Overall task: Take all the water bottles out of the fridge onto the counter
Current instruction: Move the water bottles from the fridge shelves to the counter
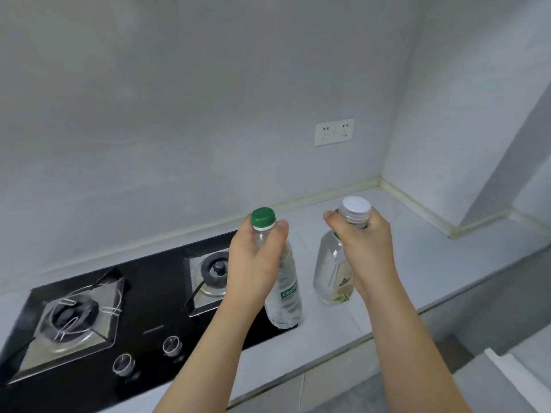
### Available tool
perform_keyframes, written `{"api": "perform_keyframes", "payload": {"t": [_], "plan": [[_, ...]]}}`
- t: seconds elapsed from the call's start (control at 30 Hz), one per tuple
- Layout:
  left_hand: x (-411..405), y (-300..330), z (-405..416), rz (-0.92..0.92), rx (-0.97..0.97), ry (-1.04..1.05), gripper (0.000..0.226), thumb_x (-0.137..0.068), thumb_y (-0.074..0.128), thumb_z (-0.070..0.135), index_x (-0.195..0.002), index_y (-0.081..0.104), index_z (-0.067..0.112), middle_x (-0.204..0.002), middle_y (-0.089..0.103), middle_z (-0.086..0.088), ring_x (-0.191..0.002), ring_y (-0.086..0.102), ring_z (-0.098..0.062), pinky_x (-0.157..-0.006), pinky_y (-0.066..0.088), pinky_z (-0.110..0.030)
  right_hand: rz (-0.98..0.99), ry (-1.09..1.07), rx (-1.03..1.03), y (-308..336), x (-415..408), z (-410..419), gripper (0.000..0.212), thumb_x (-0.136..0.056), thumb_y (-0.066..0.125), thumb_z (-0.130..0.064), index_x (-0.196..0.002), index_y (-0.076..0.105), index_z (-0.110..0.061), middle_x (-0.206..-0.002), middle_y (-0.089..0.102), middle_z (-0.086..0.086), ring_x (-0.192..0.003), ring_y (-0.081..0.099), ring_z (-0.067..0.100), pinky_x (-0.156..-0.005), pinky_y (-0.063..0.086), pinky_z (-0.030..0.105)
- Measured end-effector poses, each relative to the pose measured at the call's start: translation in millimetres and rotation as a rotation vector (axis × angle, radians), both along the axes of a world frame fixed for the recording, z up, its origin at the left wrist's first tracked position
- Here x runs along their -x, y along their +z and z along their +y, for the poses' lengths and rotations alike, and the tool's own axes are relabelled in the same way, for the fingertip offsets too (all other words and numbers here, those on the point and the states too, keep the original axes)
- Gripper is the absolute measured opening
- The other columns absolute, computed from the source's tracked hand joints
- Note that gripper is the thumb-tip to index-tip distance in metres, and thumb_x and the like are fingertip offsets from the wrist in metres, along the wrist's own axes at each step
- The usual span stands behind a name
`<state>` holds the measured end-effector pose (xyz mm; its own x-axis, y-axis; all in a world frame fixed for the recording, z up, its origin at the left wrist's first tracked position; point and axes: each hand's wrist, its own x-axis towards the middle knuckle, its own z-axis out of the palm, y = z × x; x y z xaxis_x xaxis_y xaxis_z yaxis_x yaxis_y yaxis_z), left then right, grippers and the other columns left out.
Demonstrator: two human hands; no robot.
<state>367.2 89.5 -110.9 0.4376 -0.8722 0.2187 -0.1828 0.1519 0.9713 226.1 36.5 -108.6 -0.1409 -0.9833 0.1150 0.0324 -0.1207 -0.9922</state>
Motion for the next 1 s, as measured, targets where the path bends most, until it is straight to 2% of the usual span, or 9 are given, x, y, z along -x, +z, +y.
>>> {"api": "perform_keyframes", "payload": {"t": [0.1, 0.2, 0.43, 0.5, 0.6, 0.7, 0.87, 1.0], "plan": [[-33, 3, 23, -0.036, -0.03, 0.081, 0.016, -0.093, 0.062, 0.029, -0.091, 0.061, 0.013, -0.075, 0.061, 0.009, -0.072, 0.058, -0.003, -0.07, 0.046, -0.02, 0.009, 0.161, -0.013, -1, -40, 8, 0.029, -0.079, 0.075, -0.02, -0.091, 0.059, 0.0, -0.075, 0.057, 0.001, -0.067, 0.052, 0.013, -0.066, 0.043, 0.028], [-72, 10, 46, -0.056, -0.026, 0.18, 0.011, -0.093, 0.061, 0.032, -0.092, 0.062, 0.021, -0.082, 0.065, 0.014, -0.077, 0.06, 0.002, -0.07, 0.042, -0.019, 0.022, 0.252, -0.001, 6, -84, 20, 0.029, -0.078, 0.076, -0.02, -0.09, 0.059, 0.0, -0.074, 0.057, 0.002, -0.068, 0.053, 0.013, -0.066, 0.044, 0.029], [-169, 25, 112, -0.043, -0.009, 0.335, 0.014, -0.093, 0.062, 0.03, -0.097, 0.062, 0.017, -0.088, 0.066, 0.008, -0.079, 0.059, 0.001, -0.071, 0.042, -0.019, 0.008, 0.374, 0.022, 18, -188, 65, 0.025, -0.078, 0.077, -0.019, -0.09, 0.062, -0.002, -0.076, 0.06, 0.001, -0.069, 0.055, 0.013, -0.066, 0.044, 0.029], [-197, 25, 135, -0.004, -0.017, 0.364, 0.015, -0.093, 0.063, 0.029, -0.098, 0.061, 0.016, -0.089, 0.066, 0.007, -0.081, 0.06, -0.001, -0.074, 0.044, -0.02, 0.006, 0.406, 0.008, 21, -218, 81, 0.023, -0.078, 0.077, -0.019, -0.09, 0.063, -0.006, -0.078, 0.062, 0.002, -0.072, 0.057, 0.015, -0.07, 0.046, 0.03], [-248, 19, 178, 0.061, -0.029, 0.395, 0.015, -0.092, 0.064, 0.033, -0.096, 0.06, 0.019, -0.09, 0.067, 0.005, -0.088, 0.063, -0.011, -0.083, 0.048, -0.029, 0.042, 0.481, -0.025, 19, -274, 114, 0.022, -0.077, 0.078, -0.025, -0.091, 0.065, -0.014, -0.084, 0.066, 0.003, -0.08, 0.06, 0.019, -0.075, 0.047, 0.034], [-291, 14, 221, 0.114, -0.048, 0.422, 0.01, -0.092, 0.065, 0.033, -0.095, 0.061, 0.024, -0.087, 0.067, 0.01, -0.09, 0.063, -0.011, -0.087, 0.049, -0.032, 0.054, 0.574, -0.05, 17, -322, 145, 0.025, -0.077, 0.08, -0.029, -0.093, 0.064, -0.018, -0.089, 0.068, 0.002, -0.086, 0.062, 0.018, -0.077, 0.047, 0.036], [-363, 16, 305, 0.237, -0.001, 0.5, 0.007, -0.091, 0.066, 0.028, -0.093, 0.063, 0.022, -0.08, 0.065, 0.011, -0.08, 0.062, -0.008, -0.08, 0.046, -0.028, -0.005, 0.734, -0.096, 25, -405, 204, 0.027, -0.077, 0.08, -0.025, -0.097, 0.063, -0.017, -0.093, 0.067, -0.002, -0.089, 0.06, 0.015, -0.07, 0.043, 0.03], [-406, 20, 359, 0.322, 0.042, 0.578, 0.005, -0.091, 0.067, 0.027, -0.092, 0.063, 0.023, -0.077, 0.062, 0.013, -0.077, 0.06, -0.008, -0.075, 0.045, -0.026, -0.035, 0.866, -0.086, 29, -460, 248, 0.022, -0.079, 0.078, -0.021, -0.095, 0.063, -0.015, -0.085, 0.065, -0.004, -0.08, 0.058, 0.009, -0.066, 0.04, 0.025]]}}
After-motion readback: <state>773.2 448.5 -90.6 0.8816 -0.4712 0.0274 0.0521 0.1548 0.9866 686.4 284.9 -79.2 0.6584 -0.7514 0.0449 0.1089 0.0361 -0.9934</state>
